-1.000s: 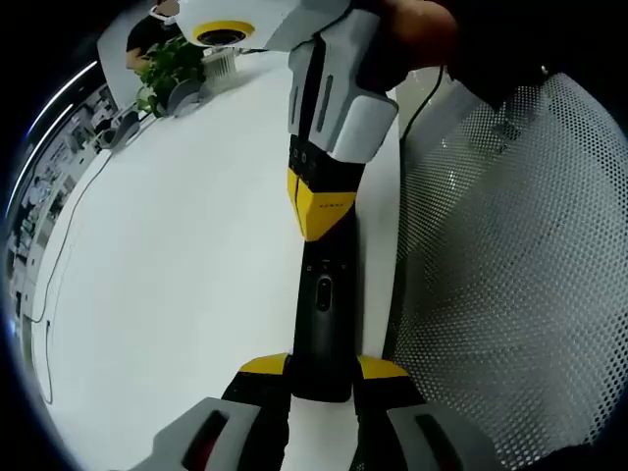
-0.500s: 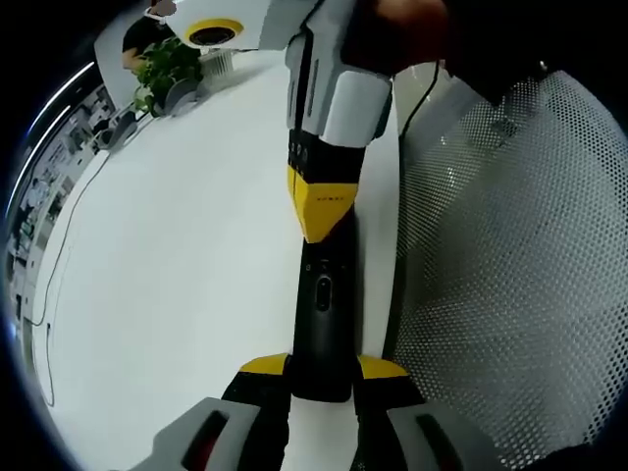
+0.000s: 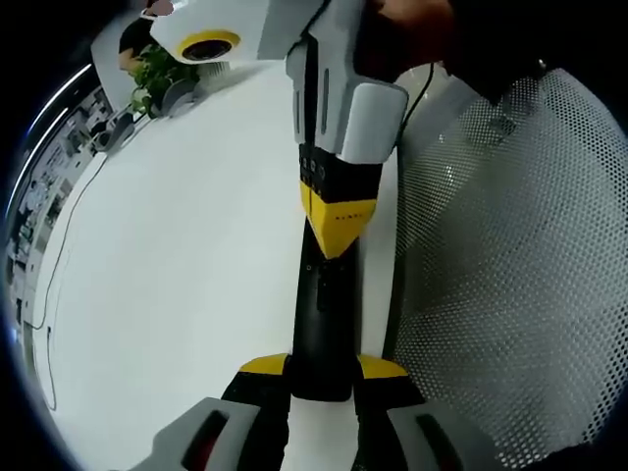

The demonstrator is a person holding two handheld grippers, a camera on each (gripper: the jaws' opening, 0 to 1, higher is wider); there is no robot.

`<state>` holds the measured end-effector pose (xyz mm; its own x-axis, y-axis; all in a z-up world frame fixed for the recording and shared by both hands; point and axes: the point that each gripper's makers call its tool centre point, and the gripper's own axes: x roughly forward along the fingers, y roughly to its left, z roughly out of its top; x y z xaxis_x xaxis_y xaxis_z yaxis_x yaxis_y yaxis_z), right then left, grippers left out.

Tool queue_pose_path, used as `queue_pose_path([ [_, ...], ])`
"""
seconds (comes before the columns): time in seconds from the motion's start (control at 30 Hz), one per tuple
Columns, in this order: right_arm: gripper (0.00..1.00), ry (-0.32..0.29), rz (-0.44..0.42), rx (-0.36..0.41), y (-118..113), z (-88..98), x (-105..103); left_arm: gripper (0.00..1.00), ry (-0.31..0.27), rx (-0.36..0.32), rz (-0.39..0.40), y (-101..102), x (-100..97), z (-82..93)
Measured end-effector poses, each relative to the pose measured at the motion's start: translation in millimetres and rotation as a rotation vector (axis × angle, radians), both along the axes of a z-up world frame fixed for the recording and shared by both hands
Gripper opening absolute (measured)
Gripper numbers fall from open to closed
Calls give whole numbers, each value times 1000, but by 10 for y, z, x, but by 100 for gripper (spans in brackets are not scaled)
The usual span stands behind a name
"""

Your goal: Press the specified remote control buttons in sequence, fully releasing each button before pressing the next.

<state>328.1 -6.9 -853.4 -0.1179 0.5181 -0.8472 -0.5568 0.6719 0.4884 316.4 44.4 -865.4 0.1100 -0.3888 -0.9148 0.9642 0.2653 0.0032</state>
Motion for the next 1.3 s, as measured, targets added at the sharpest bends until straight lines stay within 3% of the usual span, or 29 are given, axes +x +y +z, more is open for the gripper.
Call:
queue_pose_path([
  [0.17, 0, -31, -26, -13, -40, -6, 81, 25, 0, 0, -7, -1, 1, 0],
  [0.77, 0, -46, -10, -11, -16, -23, 55, 25, 7, 6, -8, -4, 6, 0],
  [0.97, 0, -88, 48, -22, -3, -20, 46, 25, 8, 7, -4, -5, 8, 0],
  [1.3, 0, -75, 54, -26, -4, -12, 54, 25, 7, 5, 4, -2, 7, 2],
])
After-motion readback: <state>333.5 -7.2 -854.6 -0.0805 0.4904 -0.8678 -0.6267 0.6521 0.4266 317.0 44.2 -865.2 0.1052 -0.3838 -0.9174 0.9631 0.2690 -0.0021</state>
